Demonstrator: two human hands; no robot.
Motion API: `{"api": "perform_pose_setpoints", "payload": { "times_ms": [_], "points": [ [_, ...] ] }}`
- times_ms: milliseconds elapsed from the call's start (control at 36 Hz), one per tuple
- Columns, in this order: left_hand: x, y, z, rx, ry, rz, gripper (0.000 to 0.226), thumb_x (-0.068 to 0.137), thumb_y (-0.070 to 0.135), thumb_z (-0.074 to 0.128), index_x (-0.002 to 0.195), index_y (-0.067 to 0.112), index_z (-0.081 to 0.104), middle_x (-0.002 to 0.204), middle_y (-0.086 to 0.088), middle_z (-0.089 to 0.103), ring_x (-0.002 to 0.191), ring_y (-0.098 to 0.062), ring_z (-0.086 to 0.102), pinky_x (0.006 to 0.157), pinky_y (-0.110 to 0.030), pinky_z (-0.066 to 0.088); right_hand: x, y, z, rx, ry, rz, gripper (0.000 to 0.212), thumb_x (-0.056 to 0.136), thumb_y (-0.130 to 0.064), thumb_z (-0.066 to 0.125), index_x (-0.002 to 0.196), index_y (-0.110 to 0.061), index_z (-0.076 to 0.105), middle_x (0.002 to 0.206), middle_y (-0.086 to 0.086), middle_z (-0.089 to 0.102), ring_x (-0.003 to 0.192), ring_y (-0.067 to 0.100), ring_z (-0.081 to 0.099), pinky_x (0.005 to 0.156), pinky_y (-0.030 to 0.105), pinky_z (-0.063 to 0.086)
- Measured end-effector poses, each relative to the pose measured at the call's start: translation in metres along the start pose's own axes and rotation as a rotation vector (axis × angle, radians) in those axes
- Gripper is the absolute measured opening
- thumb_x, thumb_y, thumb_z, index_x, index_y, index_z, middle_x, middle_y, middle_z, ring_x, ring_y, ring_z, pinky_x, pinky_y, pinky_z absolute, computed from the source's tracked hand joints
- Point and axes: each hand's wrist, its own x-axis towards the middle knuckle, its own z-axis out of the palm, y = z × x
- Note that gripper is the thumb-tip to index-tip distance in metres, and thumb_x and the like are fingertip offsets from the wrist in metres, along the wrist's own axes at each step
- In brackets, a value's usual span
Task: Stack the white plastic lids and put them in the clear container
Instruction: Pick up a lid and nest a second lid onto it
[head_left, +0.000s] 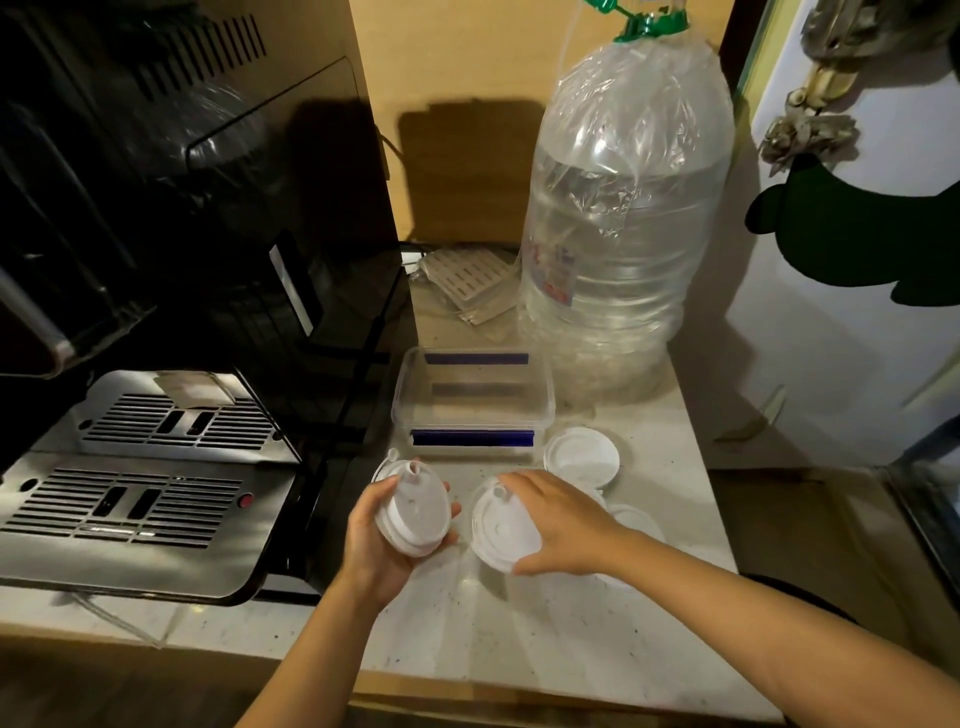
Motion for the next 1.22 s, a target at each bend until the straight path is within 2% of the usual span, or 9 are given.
{"api": "perform_pose_setpoints", "payload": {
  "times_ms": [83, 194, 278, 333, 444, 639, 889, 1083, 1222],
  "points": [
    [-0.001, 0.001, 0.002, 0.012, -0.048, 0.012, 0.083, 0.024, 0.05, 0.081, 0.098, 0.018, 0.061, 0.099, -0.018, 0.061, 0.089, -0.035, 0.062, 0.064, -0.043, 0.056, -0.001, -0.002, -0.016, 0.086, 0.069, 0.003, 0.085, 0.068, -0.037, 0.075, 0.135, -0.026, 0.025, 0.141, -0.004, 0.035, 0.126, 0.015, 0.035, 0.098, 0.026, 0.033],
    [-0.001, 0.003, 0.005, 0.028, -0.113, 0.031, 0.073, 0.031, 0.05, 0.08, 0.094, 0.016, 0.063, 0.088, -0.012, 0.069, 0.078, -0.03, 0.07, 0.066, -0.046, 0.055, 0.001, -0.008, -0.035, 0.227, 0.124, 0.01, 0.091, 0.066, -0.037, 0.077, 0.138, -0.029, 0.022, 0.144, -0.005, 0.03, 0.128, 0.015, 0.034, 0.103, 0.032, 0.036],
    [-0.002, 0.004, 0.011, 0.063, -0.15, 0.046, 0.062, 0.039, 0.051, 0.076, 0.09, 0.018, 0.067, 0.089, -0.011, 0.069, 0.079, -0.029, 0.067, 0.072, -0.05, 0.051, 0.0, -0.017, -0.044, 0.34, 0.169, -0.017, 0.092, 0.066, -0.035, 0.079, 0.138, -0.028, 0.023, 0.141, -0.009, 0.032, 0.127, 0.01, 0.034, 0.104, 0.027, 0.033],
    [-0.003, 0.004, 0.015, 0.07, -0.169, 0.039, 0.055, 0.042, 0.053, 0.074, 0.087, 0.021, 0.07, 0.088, -0.011, 0.07, 0.08, -0.028, 0.063, 0.068, -0.048, 0.052, 0.0, -0.023, -0.045, 0.4, 0.18, -0.031, 0.091, 0.065, -0.032, 0.08, 0.138, -0.027, 0.026, 0.135, -0.013, 0.035, 0.124, 0.007, 0.035, 0.105, 0.027, 0.033],
    [-0.005, 0.006, 0.024, 0.084, -0.263, 0.04, 0.065, 0.038, 0.061, 0.076, 0.092, 0.024, 0.072, 0.089, -0.009, 0.074, 0.078, -0.024, 0.068, 0.065, -0.043, 0.053, 0.003, -0.033, -0.042, 0.456, 0.158, -0.05, 0.091, 0.064, -0.029, 0.081, 0.138, -0.025, 0.027, 0.141, -0.007, 0.035, 0.127, 0.009, 0.036, 0.106, 0.029, 0.034],
    [-0.005, 0.011, 0.031, 0.086, -0.346, 0.027, 0.067, 0.038, 0.064, 0.075, 0.091, 0.023, 0.073, 0.09, -0.006, 0.074, 0.082, -0.02, 0.069, 0.071, -0.04, 0.053, 0.007, -0.041, -0.035, 0.484, 0.131, -0.066, 0.089, 0.066, -0.028, 0.08, 0.137, -0.028, 0.027, 0.135, -0.013, 0.034, 0.122, 0.005, 0.034, 0.103, 0.026, 0.034],
    [-0.003, 0.011, 0.036, 0.02, -0.353, 0.019, 0.066, 0.035, 0.058, 0.081, 0.087, 0.018, 0.074, 0.085, -0.007, 0.075, 0.078, -0.018, 0.07, 0.063, -0.033, 0.057, 0.013, -0.042, -0.028, 0.426, 0.121, -0.106, 0.093, 0.065, -0.031, 0.081, 0.139, -0.028, 0.025, 0.141, -0.01, 0.032, 0.125, 0.005, 0.032, 0.106, 0.027, 0.034],
    [-0.003, 0.011, 0.04, 0.066, -0.366, 0.047, 0.06, 0.032, 0.056, 0.081, 0.08, 0.02, 0.075, 0.077, -0.004, 0.074, 0.071, -0.015, 0.07, 0.057, -0.031, 0.056, 0.016, -0.039, -0.029, 0.411, 0.136, -0.123, 0.09, 0.064, -0.026, 0.082, 0.136, -0.028, 0.029, 0.126, -0.019, 0.03, 0.117, 0.001, 0.033, 0.099, 0.02, 0.033],
    [0.001, 0.007, 0.039, 0.146, -0.295, 0.043, 0.045, 0.033, 0.042, 0.08, 0.073, 0.022, 0.074, 0.069, -0.003, 0.073, 0.063, -0.015, 0.069, 0.052, -0.03, 0.056, 0.015, -0.036, -0.021, 0.379, 0.148, -0.108, 0.091, 0.064, -0.026, 0.081, 0.137, -0.026, 0.027, 0.14, -0.008, 0.033, 0.119, 0.004, 0.033, 0.102, 0.023, 0.035]
  ]
}}
